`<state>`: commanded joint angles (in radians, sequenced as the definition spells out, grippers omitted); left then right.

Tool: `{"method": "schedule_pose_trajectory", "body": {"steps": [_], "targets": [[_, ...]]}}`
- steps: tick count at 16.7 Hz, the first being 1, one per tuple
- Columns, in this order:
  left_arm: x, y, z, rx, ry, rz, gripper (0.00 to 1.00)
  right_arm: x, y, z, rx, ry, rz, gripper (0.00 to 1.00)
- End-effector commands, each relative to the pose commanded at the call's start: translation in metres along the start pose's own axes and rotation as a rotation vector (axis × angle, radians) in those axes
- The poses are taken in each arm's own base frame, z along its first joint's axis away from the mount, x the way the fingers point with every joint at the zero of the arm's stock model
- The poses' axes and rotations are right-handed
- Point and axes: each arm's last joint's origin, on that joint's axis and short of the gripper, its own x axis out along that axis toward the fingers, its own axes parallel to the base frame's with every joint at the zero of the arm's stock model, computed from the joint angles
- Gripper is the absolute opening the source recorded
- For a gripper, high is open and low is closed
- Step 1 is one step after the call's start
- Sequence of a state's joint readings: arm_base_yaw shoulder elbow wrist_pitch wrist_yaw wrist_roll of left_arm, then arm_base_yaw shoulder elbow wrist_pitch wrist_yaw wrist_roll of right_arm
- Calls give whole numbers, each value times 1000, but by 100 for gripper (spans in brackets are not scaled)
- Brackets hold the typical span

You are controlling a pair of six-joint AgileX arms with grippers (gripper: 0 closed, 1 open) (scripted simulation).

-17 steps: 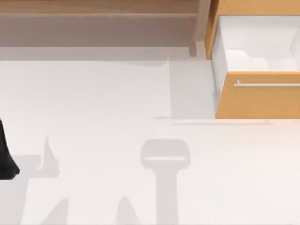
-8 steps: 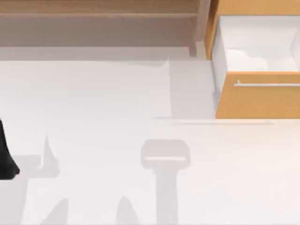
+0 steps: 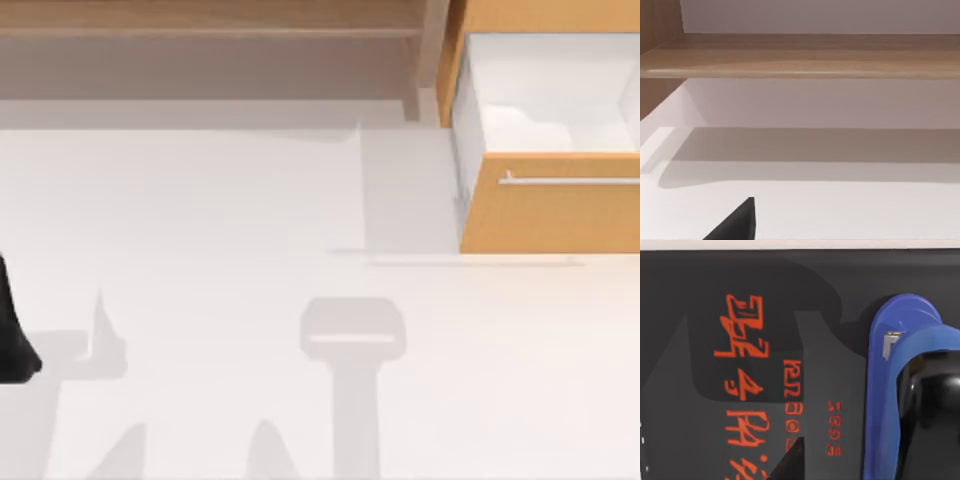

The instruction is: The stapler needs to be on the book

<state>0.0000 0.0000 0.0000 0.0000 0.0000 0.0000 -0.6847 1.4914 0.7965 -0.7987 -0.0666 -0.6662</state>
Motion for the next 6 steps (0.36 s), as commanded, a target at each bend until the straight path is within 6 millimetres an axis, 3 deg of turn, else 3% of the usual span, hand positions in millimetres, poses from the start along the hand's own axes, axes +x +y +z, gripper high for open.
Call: {"method": "schedule_pose_trajectory", "body": {"steps": [6], "targets": [[0, 0, 0, 0, 0, 0, 100, 0, 0, 0, 0, 0, 0, 100]]}}
